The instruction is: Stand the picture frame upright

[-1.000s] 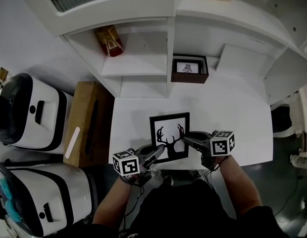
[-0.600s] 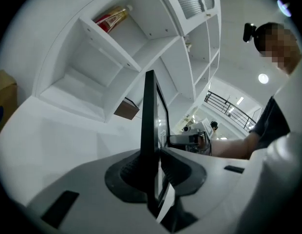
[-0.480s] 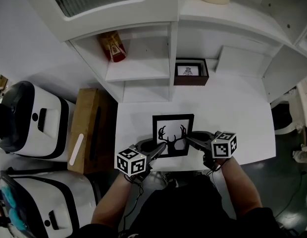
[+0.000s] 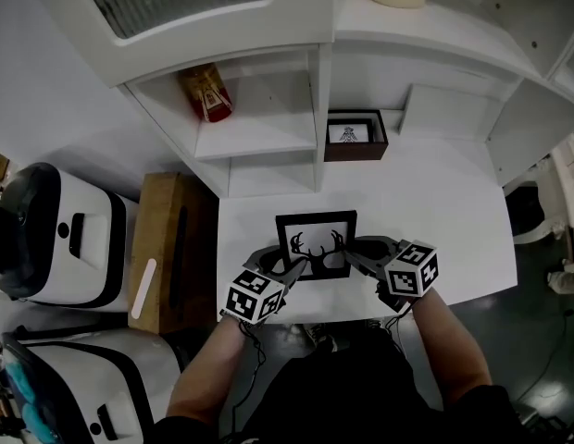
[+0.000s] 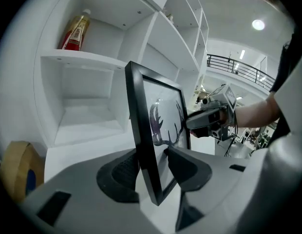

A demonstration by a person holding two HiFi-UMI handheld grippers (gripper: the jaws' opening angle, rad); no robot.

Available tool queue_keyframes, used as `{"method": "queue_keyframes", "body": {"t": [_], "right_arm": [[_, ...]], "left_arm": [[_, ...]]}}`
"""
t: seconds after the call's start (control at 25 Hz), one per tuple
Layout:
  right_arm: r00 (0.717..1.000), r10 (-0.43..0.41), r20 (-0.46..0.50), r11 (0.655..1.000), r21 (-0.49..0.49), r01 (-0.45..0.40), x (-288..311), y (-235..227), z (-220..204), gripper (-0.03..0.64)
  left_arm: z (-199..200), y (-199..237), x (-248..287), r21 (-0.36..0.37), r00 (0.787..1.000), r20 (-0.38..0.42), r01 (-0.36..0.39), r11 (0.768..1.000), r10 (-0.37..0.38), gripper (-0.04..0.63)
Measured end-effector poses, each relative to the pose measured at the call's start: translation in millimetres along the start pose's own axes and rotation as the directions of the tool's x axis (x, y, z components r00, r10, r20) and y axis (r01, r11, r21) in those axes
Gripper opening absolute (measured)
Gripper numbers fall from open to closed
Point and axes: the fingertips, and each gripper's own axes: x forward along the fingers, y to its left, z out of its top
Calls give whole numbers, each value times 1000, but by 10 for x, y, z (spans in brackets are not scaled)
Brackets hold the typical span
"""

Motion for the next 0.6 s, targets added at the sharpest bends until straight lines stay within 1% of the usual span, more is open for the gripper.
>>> {"method": "queue_keyframes", "body": {"t": [0.16,0.44,0.6], "right_arm": [[999,-37,-1,998,-48,37,47,-67,54,66],[996,-93,0,988,-125,93,156,-262,183,69],[993,-118,-5,981,-158,116,218,-349,223,69]], "left_arm": [[56,97,58,42,999,-15,-37,998,38,186],[184,290,192,82,995,-15,-99,992,101,187],[224,390,263,103,992,-21,-122,987,125,187]]}}
